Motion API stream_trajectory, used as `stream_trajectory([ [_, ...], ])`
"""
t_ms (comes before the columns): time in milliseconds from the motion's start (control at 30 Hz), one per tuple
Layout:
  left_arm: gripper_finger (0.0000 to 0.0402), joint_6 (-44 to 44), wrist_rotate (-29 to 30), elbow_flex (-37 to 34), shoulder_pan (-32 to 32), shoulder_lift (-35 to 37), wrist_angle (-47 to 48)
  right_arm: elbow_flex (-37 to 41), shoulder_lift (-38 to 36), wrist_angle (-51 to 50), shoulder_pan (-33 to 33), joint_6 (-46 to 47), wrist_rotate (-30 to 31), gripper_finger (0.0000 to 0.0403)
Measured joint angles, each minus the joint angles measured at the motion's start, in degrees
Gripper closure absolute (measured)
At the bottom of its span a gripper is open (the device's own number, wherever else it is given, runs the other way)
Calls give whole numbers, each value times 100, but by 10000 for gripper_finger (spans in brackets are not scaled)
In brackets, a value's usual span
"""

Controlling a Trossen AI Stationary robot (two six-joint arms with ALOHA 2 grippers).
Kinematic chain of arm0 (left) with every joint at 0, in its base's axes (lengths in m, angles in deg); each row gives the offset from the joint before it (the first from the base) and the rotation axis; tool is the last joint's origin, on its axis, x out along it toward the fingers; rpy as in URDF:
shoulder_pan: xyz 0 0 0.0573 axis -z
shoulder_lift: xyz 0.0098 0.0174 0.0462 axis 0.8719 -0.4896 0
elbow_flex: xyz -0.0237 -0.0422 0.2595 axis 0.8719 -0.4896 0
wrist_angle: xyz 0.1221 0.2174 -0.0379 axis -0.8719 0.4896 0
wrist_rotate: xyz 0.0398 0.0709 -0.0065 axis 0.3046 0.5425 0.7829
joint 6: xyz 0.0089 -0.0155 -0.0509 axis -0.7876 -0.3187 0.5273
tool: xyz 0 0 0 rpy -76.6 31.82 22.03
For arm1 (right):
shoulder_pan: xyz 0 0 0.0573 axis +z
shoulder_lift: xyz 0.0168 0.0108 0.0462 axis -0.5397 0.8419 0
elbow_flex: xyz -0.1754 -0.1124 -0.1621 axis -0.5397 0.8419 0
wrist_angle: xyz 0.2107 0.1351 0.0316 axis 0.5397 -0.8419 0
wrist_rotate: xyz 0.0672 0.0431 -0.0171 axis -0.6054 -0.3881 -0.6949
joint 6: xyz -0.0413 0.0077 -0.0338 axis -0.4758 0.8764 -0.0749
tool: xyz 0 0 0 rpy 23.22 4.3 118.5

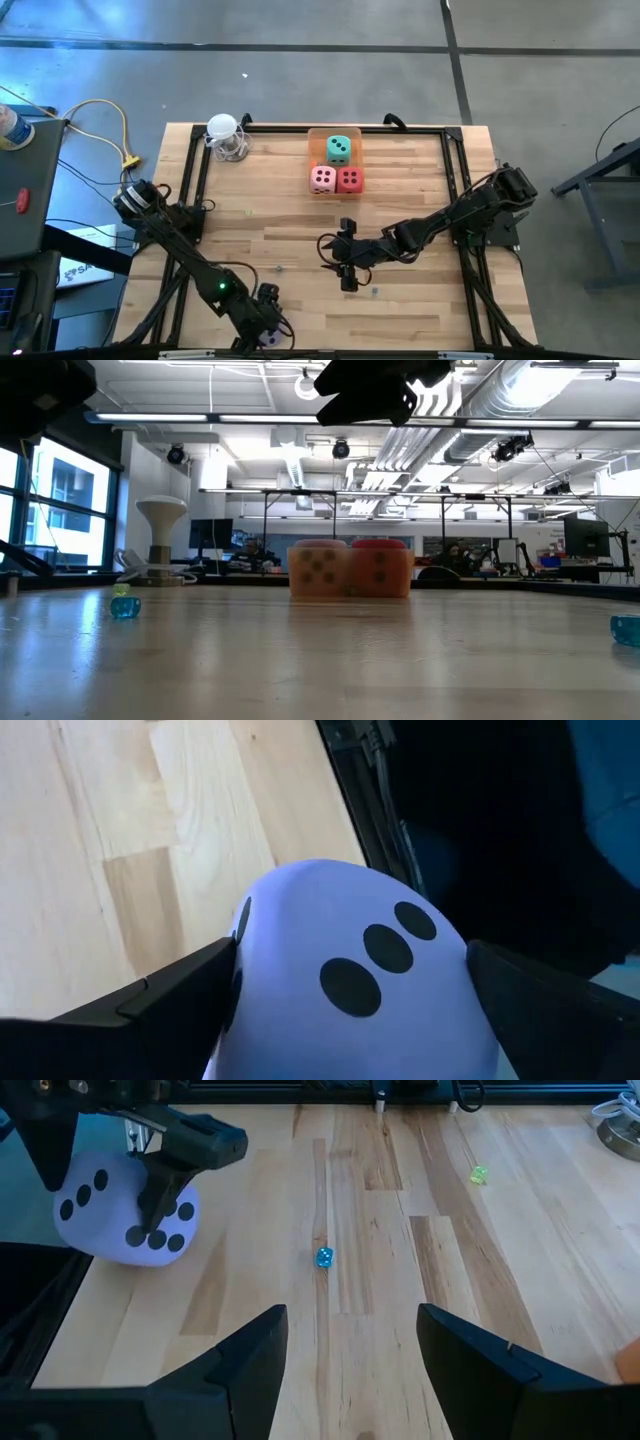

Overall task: Pick & Place Dice
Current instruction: Put the purple die into the orange bin

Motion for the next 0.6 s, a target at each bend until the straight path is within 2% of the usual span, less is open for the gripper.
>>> stream_trajectory([
  [133, 40, -5, -283, -344, -112, 121, -536, 0, 0, 0, 0, 114, 0, 188],
  [300, 77, 3, -307, -741, -125, 321, -1132, 0, 0, 0, 0, 129, -1, 188],
  [600, 121, -131, -352, -776, -122, 418, -1061, 2, 0, -2, 0, 129, 0, 188],
])
